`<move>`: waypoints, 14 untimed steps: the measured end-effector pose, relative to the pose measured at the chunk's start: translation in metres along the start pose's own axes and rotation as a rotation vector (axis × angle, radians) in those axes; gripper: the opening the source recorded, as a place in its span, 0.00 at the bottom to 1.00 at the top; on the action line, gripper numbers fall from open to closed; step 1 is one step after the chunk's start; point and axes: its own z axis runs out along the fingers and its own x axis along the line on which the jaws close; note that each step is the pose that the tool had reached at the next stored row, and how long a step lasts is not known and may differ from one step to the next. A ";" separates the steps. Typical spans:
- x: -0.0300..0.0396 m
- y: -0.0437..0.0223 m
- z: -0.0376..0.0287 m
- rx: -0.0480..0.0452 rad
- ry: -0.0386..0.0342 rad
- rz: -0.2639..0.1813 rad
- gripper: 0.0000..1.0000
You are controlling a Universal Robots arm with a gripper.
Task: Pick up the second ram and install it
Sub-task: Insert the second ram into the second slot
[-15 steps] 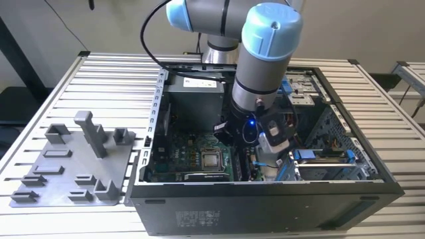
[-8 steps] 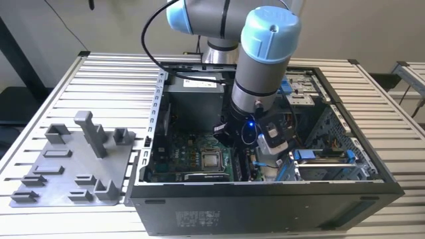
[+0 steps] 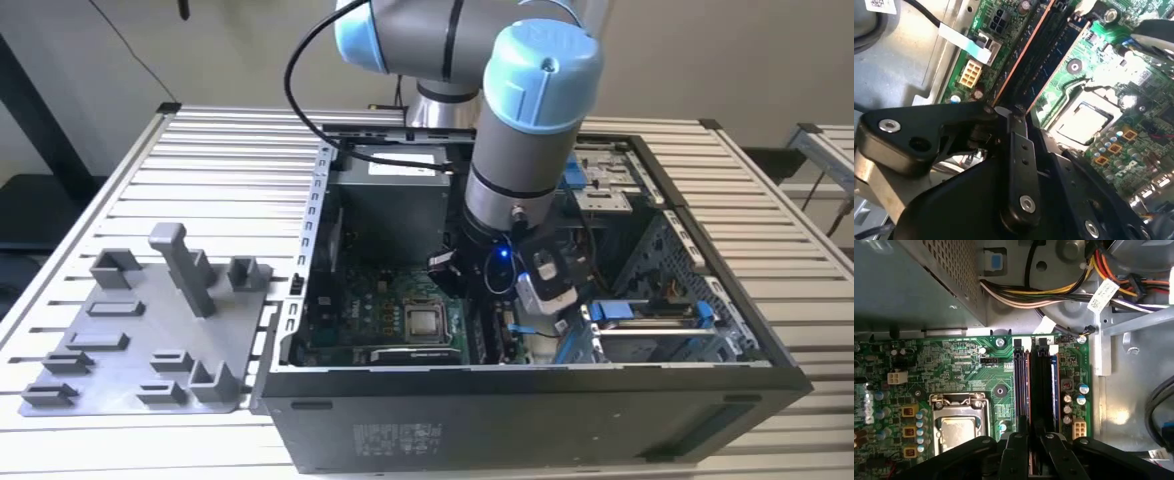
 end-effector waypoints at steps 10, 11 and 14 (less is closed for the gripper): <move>0.0011 0.0016 -0.0336 -0.0028 0.0004 0.001 0.22; 0.0011 0.0017 -0.0335 -0.0030 0.0004 0.001 0.22; 0.0010 0.0016 -0.0336 -0.0030 0.0005 0.001 0.13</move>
